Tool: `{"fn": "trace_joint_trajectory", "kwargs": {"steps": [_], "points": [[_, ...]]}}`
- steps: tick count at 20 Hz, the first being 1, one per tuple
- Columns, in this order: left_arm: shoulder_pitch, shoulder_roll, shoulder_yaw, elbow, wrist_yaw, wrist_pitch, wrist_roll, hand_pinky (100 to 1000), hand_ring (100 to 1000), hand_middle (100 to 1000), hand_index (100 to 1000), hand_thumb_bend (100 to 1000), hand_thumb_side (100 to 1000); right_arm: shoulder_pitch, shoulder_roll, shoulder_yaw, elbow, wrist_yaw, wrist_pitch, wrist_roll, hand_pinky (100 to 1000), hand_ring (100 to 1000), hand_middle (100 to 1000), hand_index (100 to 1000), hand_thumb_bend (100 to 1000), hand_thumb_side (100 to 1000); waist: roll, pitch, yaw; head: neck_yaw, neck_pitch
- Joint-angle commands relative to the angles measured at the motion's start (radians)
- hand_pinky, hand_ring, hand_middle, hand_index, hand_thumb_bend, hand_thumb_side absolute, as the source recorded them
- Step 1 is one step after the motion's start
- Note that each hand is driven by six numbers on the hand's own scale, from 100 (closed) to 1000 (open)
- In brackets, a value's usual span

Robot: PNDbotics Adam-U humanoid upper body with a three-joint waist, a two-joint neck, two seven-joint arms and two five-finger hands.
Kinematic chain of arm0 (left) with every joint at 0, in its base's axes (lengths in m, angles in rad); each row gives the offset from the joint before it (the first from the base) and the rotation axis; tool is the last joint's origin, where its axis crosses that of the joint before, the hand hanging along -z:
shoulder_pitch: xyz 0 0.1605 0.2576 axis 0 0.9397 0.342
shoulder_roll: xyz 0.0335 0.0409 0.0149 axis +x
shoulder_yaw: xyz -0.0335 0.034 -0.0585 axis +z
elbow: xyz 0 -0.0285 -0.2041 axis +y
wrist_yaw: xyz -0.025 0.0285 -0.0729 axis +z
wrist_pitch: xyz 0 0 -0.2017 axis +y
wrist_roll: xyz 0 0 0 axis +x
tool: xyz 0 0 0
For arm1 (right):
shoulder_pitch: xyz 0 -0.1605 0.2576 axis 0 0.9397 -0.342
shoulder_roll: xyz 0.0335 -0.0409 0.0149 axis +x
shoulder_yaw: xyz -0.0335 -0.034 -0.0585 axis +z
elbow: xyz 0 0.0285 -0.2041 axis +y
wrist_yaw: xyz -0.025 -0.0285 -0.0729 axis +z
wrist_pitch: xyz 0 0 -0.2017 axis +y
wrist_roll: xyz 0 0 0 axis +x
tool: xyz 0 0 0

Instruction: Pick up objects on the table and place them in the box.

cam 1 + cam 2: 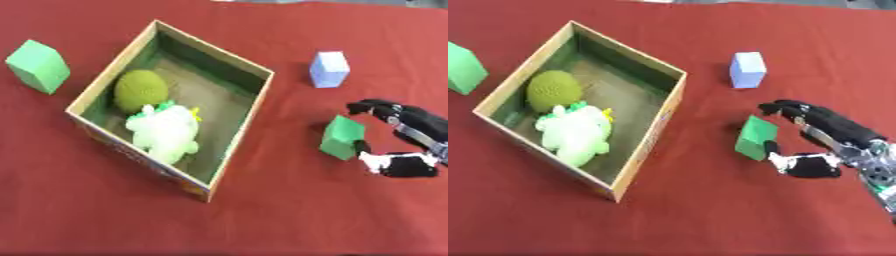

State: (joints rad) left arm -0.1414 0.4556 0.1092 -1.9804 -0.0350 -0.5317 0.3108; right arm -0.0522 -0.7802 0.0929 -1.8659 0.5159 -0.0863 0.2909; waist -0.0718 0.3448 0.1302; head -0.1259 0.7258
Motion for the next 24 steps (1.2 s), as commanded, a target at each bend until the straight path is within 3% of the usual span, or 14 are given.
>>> {"fn": "trace_joint_trajectory", "kwargs": {"steps": [1, 4, 15, 19, 24], "points": [[-0.007, 0.012, 0.004, -0.02, 0.006, -0.002, -0.005, 860, 921, 804, 889, 100, 718, -0.001, -0.009, -0.006, -0.001, -0.026, 0.003, 0.023, 1000, 1000, 845, 1000, 100, 600, 0.004, -0.001, -0.001, -0.005, -0.002], [-0.008, 0.011, 0.004, -0.02, 0.006, -0.001, -0.005, 860, 922, 804, 889, 100, 718, 0.0, -0.003, -0.002, -0.002, -0.053, 0.013, 0.046, 1000, 1000, 838, 1000, 100, 695, 0.003, -0.001, 0.0, -0.006, -0.003], [-0.008, 0.012, 0.004, -0.02, 0.006, 0.002, -0.007, 861, 922, 805, 888, 100, 718, 0.008, 0.001, -0.008, -0.003, -0.085, 0.05, 0.061, 1000, 1000, 795, 1000, 100, 635, 0.0, -0.002, -0.001, -0.005, -0.001], [-0.009, 0.012, 0.003, -0.02, 0.006, 0.002, -0.009, 861, 923, 805, 888, 100, 718, 0.007, -0.001, -0.003, -0.002, -0.103, 0.056, 0.075, 1000, 1000, 628, 996, 100, 648, 0.0, -0.001, 0.0, -0.005, 0.001], [-0.009, 0.011, 0.004, -0.02, 0.007, 0.002, -0.009, 861, 923, 805, 888, 100, 718, 0.005, -0.001, -0.004, 0.004, -0.14, 0.069, 0.085, 1000, 1000, 389, 817, 100, 566, 0.0, -0.001, 0.001, -0.004, 0.003]]}}
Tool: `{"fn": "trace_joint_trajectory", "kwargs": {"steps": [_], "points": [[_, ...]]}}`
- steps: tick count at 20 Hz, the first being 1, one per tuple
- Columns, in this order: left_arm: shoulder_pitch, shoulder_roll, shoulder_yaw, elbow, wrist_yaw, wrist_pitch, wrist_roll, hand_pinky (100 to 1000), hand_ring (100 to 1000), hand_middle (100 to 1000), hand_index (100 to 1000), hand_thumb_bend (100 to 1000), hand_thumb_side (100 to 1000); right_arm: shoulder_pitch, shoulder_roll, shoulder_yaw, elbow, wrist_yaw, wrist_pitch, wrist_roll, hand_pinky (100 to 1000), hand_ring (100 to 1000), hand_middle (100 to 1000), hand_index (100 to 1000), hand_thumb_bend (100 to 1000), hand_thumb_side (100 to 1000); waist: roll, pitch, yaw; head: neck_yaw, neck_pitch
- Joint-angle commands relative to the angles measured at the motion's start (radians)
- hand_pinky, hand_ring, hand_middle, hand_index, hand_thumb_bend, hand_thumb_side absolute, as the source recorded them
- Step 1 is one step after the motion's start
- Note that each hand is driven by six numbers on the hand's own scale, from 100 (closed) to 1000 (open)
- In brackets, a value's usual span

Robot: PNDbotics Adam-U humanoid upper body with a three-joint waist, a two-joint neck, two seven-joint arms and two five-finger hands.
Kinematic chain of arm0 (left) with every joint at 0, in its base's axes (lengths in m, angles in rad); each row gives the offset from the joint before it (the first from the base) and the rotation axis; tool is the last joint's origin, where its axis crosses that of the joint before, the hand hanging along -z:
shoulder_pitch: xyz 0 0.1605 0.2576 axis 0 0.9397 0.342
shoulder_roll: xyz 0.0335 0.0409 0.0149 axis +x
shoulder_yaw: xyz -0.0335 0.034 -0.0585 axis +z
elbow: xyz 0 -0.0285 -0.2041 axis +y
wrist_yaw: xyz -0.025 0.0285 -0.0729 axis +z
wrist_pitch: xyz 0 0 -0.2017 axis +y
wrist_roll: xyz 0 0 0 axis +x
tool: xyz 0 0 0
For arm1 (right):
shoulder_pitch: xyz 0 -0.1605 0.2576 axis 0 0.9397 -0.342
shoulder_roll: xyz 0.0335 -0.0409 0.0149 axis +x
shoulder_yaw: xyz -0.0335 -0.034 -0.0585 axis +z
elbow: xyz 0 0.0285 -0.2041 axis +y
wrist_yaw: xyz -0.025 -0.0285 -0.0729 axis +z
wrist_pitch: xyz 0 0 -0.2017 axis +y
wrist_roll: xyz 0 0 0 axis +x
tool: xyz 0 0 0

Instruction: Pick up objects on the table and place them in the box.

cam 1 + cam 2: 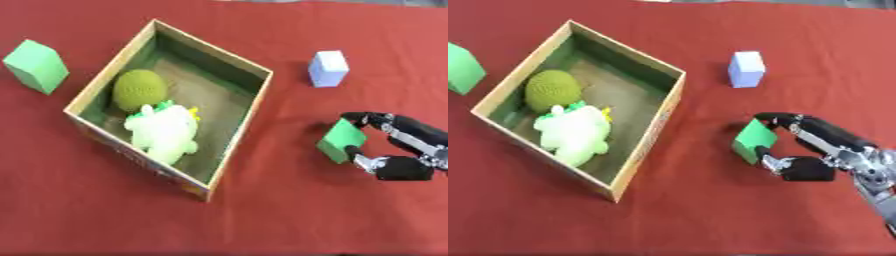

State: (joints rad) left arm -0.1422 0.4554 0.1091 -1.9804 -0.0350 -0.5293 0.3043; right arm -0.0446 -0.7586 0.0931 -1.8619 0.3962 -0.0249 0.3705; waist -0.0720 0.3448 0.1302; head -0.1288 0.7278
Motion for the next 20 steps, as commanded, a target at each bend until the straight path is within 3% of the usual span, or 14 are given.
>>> {"fn": "trace_joint_trajectory", "kwargs": {"steps": [1, 7, 13, 20], "points": [[-0.008, 0.011, 0.004, -0.02, 0.007, 0.0, -0.002, 862, 923, 805, 888, 100, 718, -0.004, -0.023, -0.006, 0.001, -0.031, 0.011, 0.002, 1000, 1000, 356, 783, 100, 531, 0.0, -0.002, 0.001, -0.001, 0.001], [-0.008, 0.011, 0.004, -0.02, 0.007, 0.001, -0.003, 862, 924, 805, 887, 100, 717, -0.008, -0.027, -0.01, 0.005, -0.094, 0.041, -0.02, 964, 1000, 233, 652, 100, 424, 0.0, -0.002, 0.0, -0.002, 0.002], [-0.008, 0.011, 0.004, -0.02, 0.007, 0.001, -0.003, 862, 924, 805, 887, 100, 717, -0.011, -0.027, -0.016, -0.004, -0.155, 0.065, -0.045, 953, 992, 185, 600, 100, 207, 0.0, -0.003, -0.001, -0.001, 0.003], [-0.007, 0.012, 0.006, -0.02, 0.007, 0.002, -0.001, 862, 924, 805, 885, 100, 716, -0.004, -0.039, -0.038, -0.073, -0.223, 0.083, -0.069, 937, 967, 152, 564, 100, 235, -0.002, -0.006, -0.003, 0.003, 0.004]]}}
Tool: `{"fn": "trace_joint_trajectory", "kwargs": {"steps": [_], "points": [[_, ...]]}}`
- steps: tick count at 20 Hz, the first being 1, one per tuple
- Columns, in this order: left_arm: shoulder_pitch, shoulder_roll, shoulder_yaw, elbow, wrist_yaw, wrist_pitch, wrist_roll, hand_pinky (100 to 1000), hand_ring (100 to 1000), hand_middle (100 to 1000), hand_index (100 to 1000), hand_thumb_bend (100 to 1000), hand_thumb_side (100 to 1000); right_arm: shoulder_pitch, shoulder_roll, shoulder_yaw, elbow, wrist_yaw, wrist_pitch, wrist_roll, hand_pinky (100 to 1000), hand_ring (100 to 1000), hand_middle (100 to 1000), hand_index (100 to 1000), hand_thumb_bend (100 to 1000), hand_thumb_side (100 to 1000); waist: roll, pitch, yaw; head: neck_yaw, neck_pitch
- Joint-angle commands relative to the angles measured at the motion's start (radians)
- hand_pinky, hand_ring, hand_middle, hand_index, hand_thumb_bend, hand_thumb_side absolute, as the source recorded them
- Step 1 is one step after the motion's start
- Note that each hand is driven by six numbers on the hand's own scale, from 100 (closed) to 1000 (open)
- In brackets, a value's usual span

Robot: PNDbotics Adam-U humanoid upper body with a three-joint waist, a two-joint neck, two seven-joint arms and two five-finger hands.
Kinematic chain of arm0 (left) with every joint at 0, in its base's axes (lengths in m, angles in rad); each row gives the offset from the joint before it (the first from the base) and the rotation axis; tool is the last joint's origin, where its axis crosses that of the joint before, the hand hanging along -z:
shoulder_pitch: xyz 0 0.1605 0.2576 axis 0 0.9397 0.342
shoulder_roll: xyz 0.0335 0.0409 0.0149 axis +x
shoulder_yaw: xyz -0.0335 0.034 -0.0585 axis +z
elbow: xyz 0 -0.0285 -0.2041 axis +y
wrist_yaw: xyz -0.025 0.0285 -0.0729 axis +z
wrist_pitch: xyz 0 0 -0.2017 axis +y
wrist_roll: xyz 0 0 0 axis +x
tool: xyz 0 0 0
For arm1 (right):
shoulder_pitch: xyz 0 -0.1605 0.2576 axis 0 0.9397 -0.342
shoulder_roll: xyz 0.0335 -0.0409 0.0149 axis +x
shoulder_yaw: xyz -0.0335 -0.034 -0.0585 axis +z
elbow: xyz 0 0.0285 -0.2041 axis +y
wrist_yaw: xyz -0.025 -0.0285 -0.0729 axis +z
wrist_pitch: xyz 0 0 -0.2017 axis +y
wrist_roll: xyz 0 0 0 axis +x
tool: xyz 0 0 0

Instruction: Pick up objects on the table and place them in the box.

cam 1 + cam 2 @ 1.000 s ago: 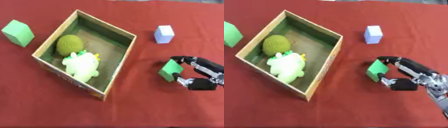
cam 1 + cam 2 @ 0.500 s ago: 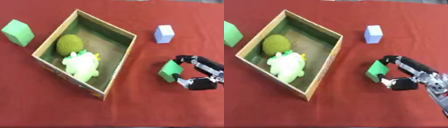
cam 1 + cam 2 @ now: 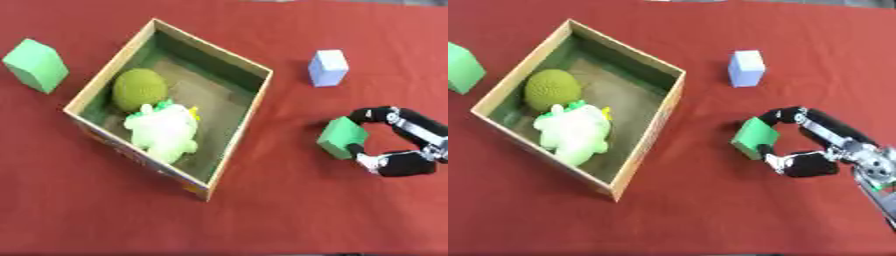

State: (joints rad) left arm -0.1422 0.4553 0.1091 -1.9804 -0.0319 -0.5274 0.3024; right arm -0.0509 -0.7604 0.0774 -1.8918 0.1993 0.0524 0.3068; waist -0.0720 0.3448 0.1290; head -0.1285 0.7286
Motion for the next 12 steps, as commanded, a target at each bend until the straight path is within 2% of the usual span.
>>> {"fn": "trace_joint_trajectory", "kwargs": {"steps": [1, 5, 8, 12], "points": [[-0.007, 0.012, 0.006, -0.02, 0.004, 0.0, 0.001, 862, 924, 805, 886, 100, 715, 0.005, -0.042, -0.028, -0.062, -0.036, 0.006, -0.004, 932, 962, 145, 555, 100, 241, -0.002, -0.006, -0.003, 0.003, 0.003], [-0.006, 0.014, 0.007, -0.02, 0.005, 0.001, 0.002, 862, 925, 805, 886, 100, 714, 0.009, -0.065, -0.045, -0.105, -0.078, -0.015, -0.007, 912, 937, 110, 508, 100, 243, -0.004, -0.009, -0.005, 0.005, 0.004], [-0.005, 0.015, 0.007, -0.02, 0.005, 0.001, 0.003, 862, 924, 804, 886, 100, 713, 0.004, -0.083, -0.055, -0.108, -0.124, -0.047, -0.013, 909, 933, 102, 506, 100, 232, -0.004, -0.011, -0.006, 0.006, 0.005], [-0.005, 0.018, 0.007, -0.02, 0.006, 0.0, 0.004, 862, 924, 803, 886, 100, 712, -0.048, -0.119, -0.068, -0.108, -0.198, -0.109, -0.018, 907, 933, 101, 512, 100, 208, -0.004, -0.017, -0.007, 0.004, 0.006]]}}
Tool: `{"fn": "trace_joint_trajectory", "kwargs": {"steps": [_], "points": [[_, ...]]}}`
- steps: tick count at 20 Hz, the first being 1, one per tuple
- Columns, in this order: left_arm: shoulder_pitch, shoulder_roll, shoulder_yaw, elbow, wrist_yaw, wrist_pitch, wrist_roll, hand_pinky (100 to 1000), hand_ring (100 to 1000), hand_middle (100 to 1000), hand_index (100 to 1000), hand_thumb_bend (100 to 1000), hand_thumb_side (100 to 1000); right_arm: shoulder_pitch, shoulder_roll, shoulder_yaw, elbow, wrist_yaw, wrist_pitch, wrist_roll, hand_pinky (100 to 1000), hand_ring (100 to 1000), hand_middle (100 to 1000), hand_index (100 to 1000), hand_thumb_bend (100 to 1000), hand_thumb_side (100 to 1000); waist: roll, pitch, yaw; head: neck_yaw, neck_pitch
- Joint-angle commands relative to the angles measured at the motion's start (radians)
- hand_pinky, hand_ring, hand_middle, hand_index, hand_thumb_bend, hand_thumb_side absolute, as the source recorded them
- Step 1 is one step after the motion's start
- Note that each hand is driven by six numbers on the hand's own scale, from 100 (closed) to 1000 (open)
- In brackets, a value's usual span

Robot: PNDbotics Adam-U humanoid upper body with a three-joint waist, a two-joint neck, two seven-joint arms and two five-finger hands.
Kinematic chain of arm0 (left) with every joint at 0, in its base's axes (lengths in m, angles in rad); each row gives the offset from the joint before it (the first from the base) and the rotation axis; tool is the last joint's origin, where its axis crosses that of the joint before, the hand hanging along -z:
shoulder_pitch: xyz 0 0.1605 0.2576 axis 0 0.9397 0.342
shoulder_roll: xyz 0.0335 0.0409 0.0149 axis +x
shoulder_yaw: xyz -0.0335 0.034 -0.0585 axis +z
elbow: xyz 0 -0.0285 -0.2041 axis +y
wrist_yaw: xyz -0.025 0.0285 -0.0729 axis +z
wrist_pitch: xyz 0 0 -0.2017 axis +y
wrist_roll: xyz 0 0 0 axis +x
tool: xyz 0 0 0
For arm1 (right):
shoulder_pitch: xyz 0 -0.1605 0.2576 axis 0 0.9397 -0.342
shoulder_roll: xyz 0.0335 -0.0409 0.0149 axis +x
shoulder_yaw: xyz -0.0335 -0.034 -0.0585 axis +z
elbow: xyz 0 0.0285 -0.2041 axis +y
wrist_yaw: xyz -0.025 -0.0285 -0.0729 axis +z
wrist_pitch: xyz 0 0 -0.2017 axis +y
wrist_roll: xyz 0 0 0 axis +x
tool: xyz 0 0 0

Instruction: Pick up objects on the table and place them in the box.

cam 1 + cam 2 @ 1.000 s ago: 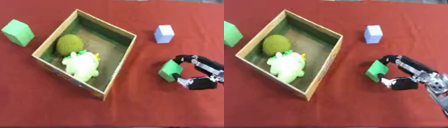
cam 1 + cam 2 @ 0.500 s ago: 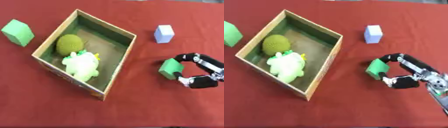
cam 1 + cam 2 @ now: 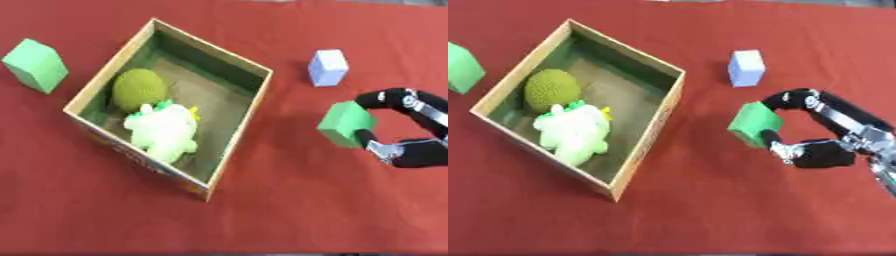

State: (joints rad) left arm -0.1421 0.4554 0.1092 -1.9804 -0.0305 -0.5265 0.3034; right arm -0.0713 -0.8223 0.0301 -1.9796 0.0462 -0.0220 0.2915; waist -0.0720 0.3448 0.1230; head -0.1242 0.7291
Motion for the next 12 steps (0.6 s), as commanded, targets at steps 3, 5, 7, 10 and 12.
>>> {"fn": "trace_joint_trajectory", "kwargs": {"steps": [3, 5, 7, 10, 12], "points": [[-0.007, 0.021, 0.004, -0.02, 0.008, -0.003, 0.002, 861, 922, 802, 886, 100, 710, -0.111, -0.1, -0.007, -0.02, -0.088, -0.083, 0.004, 901, 926, 103, 515, 100, 200, -0.004, -0.023, 0.003, -0.006, 0.006], [-0.008, 0.023, 0.002, -0.02, 0.011, -0.004, 0.0, 861, 922, 802, 886, 100, 710, -0.19, -0.121, 0.019, -0.02, -0.113, -0.095, 0.018, 898, 921, 106, 518, 100, 198, -0.005, -0.028, 0.009, -0.013, 0.007], [-0.009, 0.026, 0.0, -0.02, 0.015, -0.005, -0.001, 861, 921, 801, 886, 100, 708, -0.281, -0.123, 0.048, -0.02, -0.132, -0.095, 0.036, 896, 916, 104, 518, 100, 198, -0.005, -0.032, 0.015, -0.019, 0.009], [-0.015, 0.029, -0.004, -0.02, 0.023, -0.008, -0.004, 861, 920, 801, 886, 100, 706, -0.423, -0.089, 0.095, -0.02, -0.151, -0.062, 0.072, 896, 913, 103, 517, 100, 199, -0.006, -0.04, 0.028, -0.033, 0.011], [-0.02, 0.032, -0.006, -0.02, 0.028, -0.011, -0.005, 860, 919, 801, 886, 100, 704, -0.509, -0.053, 0.122, -0.02, -0.154, -0.031, 0.095, 893, 905, 101, 515, 100, 203, -0.006, -0.044, 0.037, -0.043, 0.014]]}}
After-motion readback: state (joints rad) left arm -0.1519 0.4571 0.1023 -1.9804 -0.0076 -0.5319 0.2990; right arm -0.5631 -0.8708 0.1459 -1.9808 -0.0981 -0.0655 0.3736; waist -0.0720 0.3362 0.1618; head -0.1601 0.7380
